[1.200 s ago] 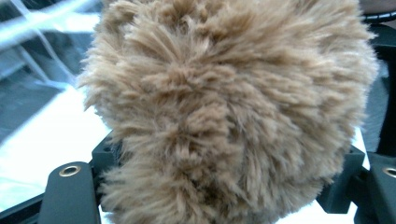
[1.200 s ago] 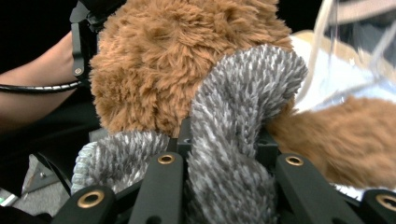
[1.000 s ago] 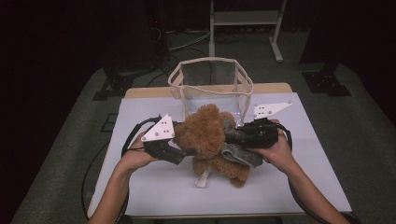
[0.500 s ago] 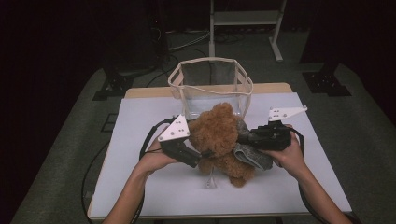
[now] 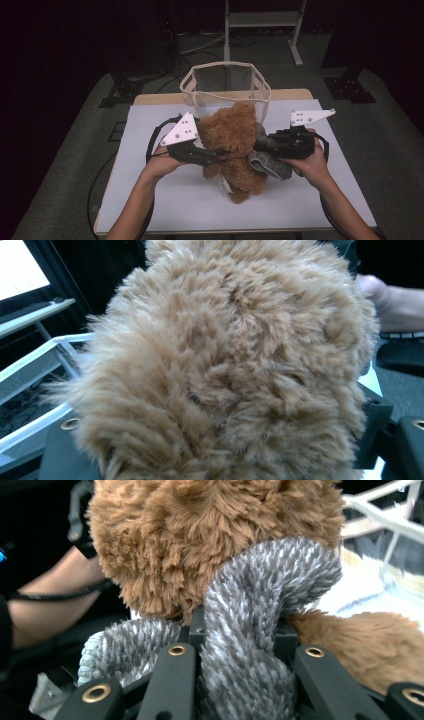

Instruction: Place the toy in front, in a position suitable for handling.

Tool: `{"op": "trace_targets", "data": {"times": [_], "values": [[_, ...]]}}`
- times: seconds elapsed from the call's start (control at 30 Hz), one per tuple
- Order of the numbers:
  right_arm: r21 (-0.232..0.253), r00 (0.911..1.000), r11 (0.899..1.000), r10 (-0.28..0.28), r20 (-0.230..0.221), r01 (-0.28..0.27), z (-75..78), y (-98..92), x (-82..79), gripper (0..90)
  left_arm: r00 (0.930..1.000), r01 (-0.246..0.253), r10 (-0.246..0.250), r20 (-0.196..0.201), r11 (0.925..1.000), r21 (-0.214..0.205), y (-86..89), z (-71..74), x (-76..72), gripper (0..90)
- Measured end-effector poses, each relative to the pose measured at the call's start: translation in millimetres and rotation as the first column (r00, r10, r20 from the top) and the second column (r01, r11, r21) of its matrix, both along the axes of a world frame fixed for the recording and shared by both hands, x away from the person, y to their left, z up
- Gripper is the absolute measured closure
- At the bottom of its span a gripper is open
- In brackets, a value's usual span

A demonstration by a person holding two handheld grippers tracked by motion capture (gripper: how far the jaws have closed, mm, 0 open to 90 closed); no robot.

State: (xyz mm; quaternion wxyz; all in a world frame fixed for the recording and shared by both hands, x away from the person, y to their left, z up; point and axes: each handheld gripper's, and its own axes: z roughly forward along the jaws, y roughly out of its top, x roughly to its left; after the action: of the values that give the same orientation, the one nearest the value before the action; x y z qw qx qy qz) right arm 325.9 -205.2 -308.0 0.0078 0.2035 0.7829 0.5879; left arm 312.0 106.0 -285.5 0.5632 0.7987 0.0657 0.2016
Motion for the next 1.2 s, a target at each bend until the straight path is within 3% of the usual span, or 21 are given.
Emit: {"op": "trace_targets", "data": {"times": [0.1,0.13,0.17,0.3,0.33,0.43,0.5,0.6,0.67,0.77,0.83,0.93,1.07,1.2], "values": [[-0.047,0.9996,0.999,-0.025,-0.013,0.024,-5.3,-5.2,2.5,71.1,0.9999,-0.002,0.002,-0.01,1.0,0.002,-1.7,-11.1,-0.5,24.0],[-0.04,0.9994,0.999,-0.029,-0.019,0.028,-3.1,-9.0,3.5,71.1,0.9997,0.004,-0.004,-0.023,0.9996,-0.028,-2.6,-15.9,-1.0,24.0],[-0.036,0.9994,0.999,-0.031,-0.016,0.03,0.7,-11.5,4.1,71.1,0.9997,0.008,-0.008,-0.023,0.9994,-0.034,-4.2,-16.2,-1.6,24.1],[-0.032,0.9981,0.999,-0.023,0.058,0.025,45.2,-15.9,1.4,70.8,0.9999,0.015,-0.015,0.001,0.9999,-0.002,-13.6,-11.9,-3.0,23.9],[-0.038,0.9967,0.999,-0.001,0.081,0.004,61.6,-13.3,1.5,70.7,0.9999,0.017,-0.017,0.002,0.9999,-0.001,-16.1,-11.4,-3.3,23.8],[-0.076,0.9939,0.996,0.042,0.102,-0.035,90.7,0.8,3.2,70.7,0.9995,0.029,-0.03,0.014,0.9994,0.019,-27.1,-8.5,-4.1,23.7],[-0.14,0.9924,0.988,0.082,0.092,-0.069,103.6,19.5,7.3,71.0,0.9991,0.037,-0.038,0.02,0.9987,0.035,-33.5,-6.4,-4.9,23.6],[-0.246,0.9893,0.962,0.137,0.05,-0.121,107.1,48.2,15.1,71.2,0.9982,0.047,-0.049,0.034,0.9967,0.066,-41.6,-4.4,-6.1,23.2],[-0.292,0.9877,0.947,0.152,0.035,-0.135,106.5,63.7,18.6,71.2,0.9982,0.048,-0.05,0.032,0.9962,0.073,-44.2,-5.2,-5.7,23.0],[-0.336,0.9875,0.933,0.153,0.038,-0.131,105.4,71.8,21.3,71.1,0.999,0.038,-0.04,0.022,0.996,0.081,-39.6,-8.4,-3.8,23.0],[-0.337,0.9895,0.934,0.138,0.044,-0.115,105.7,66.7,23.2,71.1,0.9991,0.036,-0.037,0.019,0.9959,0.083,-36.8,-8.6,-3.8,23.0],[-0.318,0.9963,0.947,0.071,0.049,-0.052,106.5,45.4,28.6,71.1,0.9993,0.031,-0.033,0.018,0.9954,0.091,-33.7,-7.7,-3.3,23.0],[-0.274,0.9991,0.961,0.025,0.034,-0.015,103.7,21.3,28.9,71.0,0.9991,0.035,-0.038,0.022,0.9945,0.098,-33.4,-7.4,-4.5,22.2],[-0.264,0.9991,0.964,0.026,0.034,-0.016,96.6,21.8,25.8,70.8,0.9988,0.043,-0.045,0.018,0.9911,0.126,-35.1,-6.0,-4.9,16.7]]}}
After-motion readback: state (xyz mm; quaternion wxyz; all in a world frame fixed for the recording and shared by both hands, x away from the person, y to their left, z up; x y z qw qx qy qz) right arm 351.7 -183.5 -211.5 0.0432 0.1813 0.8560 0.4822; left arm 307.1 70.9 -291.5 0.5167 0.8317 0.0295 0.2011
